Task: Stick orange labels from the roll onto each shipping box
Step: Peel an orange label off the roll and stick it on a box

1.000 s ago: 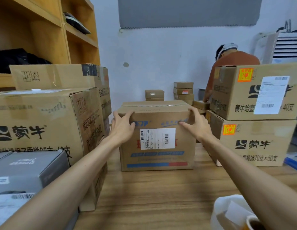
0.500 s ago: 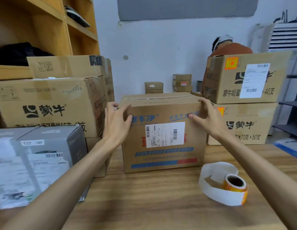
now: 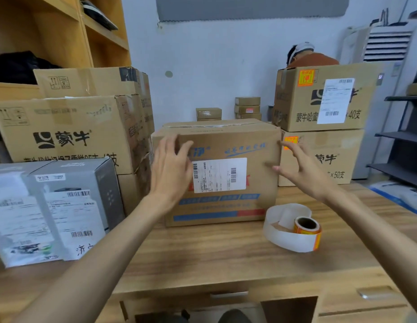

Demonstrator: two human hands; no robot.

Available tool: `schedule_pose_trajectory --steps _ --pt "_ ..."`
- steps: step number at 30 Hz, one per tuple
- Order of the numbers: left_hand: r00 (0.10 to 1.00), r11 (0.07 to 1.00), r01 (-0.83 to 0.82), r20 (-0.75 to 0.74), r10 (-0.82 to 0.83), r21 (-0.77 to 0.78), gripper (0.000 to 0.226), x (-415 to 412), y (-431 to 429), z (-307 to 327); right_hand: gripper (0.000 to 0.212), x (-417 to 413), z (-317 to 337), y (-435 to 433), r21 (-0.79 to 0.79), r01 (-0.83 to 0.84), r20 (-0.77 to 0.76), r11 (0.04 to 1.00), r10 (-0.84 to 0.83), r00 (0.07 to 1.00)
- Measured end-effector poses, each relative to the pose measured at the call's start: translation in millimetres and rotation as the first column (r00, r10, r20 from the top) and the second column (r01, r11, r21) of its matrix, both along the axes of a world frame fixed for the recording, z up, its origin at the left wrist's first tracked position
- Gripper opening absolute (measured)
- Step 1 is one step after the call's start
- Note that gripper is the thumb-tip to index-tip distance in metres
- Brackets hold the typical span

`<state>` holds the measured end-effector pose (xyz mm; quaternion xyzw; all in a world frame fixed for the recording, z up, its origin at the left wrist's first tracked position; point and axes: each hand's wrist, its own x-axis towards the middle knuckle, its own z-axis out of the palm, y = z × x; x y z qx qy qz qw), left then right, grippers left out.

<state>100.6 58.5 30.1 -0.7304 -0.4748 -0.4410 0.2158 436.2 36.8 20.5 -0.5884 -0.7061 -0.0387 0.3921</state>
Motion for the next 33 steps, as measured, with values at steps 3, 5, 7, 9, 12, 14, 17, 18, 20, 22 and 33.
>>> schedule_pose_trajectory --steps 3,5,7,9,12,14,17,18,20,22,33 --pt "0.970 0.973 0.218 -0.095 -0.225 -0.077 0.032 43 -5 -29 0.038 18 -20 -20 -0.046 0.002 0.091 0.999 0.002 0.996" --pt "0.929 0.917 0.325 -0.106 -0.356 -0.231 0.024 75 -11 -45 0.024 26 -30 -34 -0.121 -0.005 0.108 0.993 0.018 0.994" --pt "0.894 0.849 0.376 -0.097 -0.438 -0.370 0.020 106 -16 -61 0.018 34 -38 -47 -0.192 -0.017 0.105 0.981 0.038 0.994" --pt "0.861 0.780 0.408 -0.083 -0.501 -0.475 0.019 132 -20 -77 0.015 42 -45 -58 -0.246 -0.003 0.104 0.969 0.030 0.994" --pt "0.820 0.674 0.447 -0.030 -0.571 -0.588 0.019 158 -26 -94 0.008 49 -58 -67 -0.279 -0.011 0.101 0.960 0.041 0.994" --pt "0.808 0.622 0.465 0.013 -0.590 -0.630 0.020 168 -30 -100 0.003 51 -65 -69 -0.307 -0.040 0.083 0.951 0.069 0.994" --pt "0.800 0.586 0.490 0.065 -0.597 -0.645 0.023 177 -33 -104 0.008 52 -72 -72 -0.347 -0.055 0.052 0.936 0.078 0.996" --pt "0.803 0.590 0.482 0.057 -0.594 -0.647 0.023 179 -34 -105 0.011 52 -74 -73 -0.357 -0.058 0.041 0.932 0.077 0.996" --pt "0.810 0.612 0.445 0.003 -0.586 -0.654 0.019 183 -36 -107 0.014 53 -79 -73 -0.386 -0.060 0.018 0.920 0.072 0.997" --pt "0.804 0.637 0.414 -0.067 -0.590 -0.650 0.015 183 -34 -110 0.019 53 -84 -74 -0.410 -0.062 0.013 0.910 0.074 0.997" --pt "0.839 0.678 0.353 -0.103 -0.535 -0.644 0.015 150 -14 -102 0.019 47 -106 -65 -0.406 0.022 0.112 0.914 0.026 0.993"
